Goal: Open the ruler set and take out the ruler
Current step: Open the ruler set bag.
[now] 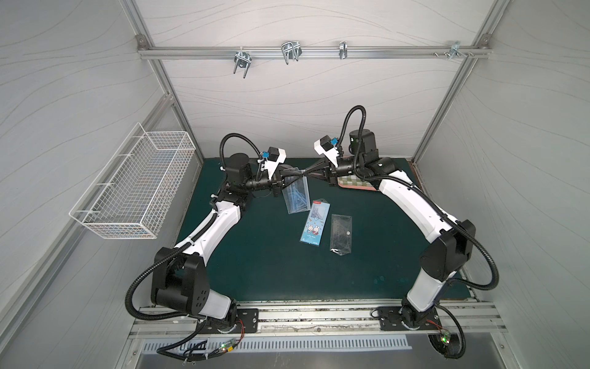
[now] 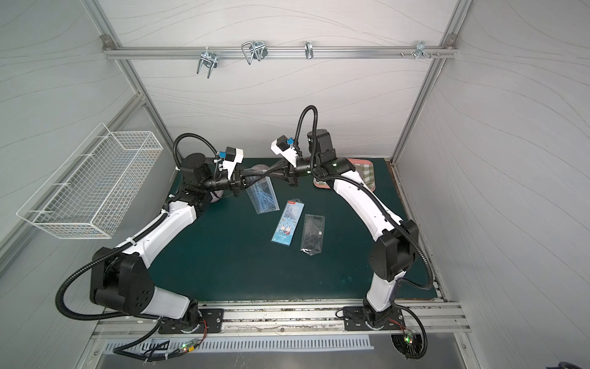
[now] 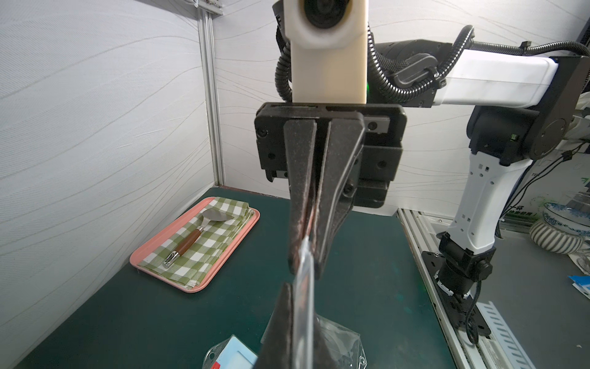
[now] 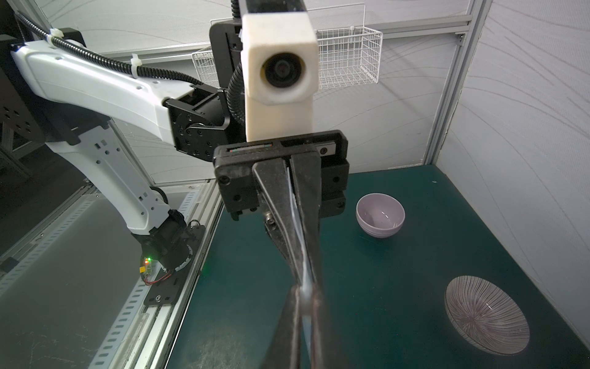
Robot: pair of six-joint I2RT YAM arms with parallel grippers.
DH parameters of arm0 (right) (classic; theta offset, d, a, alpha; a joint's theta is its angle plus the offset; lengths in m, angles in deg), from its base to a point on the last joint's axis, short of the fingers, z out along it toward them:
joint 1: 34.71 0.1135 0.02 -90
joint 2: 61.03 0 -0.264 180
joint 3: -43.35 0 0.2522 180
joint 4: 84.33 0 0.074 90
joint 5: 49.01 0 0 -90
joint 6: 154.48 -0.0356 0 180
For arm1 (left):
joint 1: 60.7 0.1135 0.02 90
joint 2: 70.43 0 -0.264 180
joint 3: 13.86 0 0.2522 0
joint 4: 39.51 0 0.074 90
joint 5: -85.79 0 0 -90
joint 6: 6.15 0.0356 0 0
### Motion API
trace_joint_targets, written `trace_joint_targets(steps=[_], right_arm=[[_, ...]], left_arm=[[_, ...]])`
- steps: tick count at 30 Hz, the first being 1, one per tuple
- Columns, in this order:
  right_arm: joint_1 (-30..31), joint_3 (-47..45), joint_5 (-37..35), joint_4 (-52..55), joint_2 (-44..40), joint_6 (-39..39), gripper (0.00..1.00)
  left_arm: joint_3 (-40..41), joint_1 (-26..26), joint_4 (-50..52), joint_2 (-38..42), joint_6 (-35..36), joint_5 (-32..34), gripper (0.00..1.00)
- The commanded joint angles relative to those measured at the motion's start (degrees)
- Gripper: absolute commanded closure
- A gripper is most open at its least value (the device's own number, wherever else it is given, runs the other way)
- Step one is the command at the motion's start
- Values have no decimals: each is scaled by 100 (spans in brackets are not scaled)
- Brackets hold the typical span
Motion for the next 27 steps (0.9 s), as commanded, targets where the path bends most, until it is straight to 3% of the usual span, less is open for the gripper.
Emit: trace_joint_targets(steps=[1,27], right_arm=[[38,-94,33,172,74,176,100],[73,-261,-67,216,69,243,100]], left_arm=[[-225,3,-670,298,-23,-17,100],[-260,3,-1069,402,-265,19,100]])
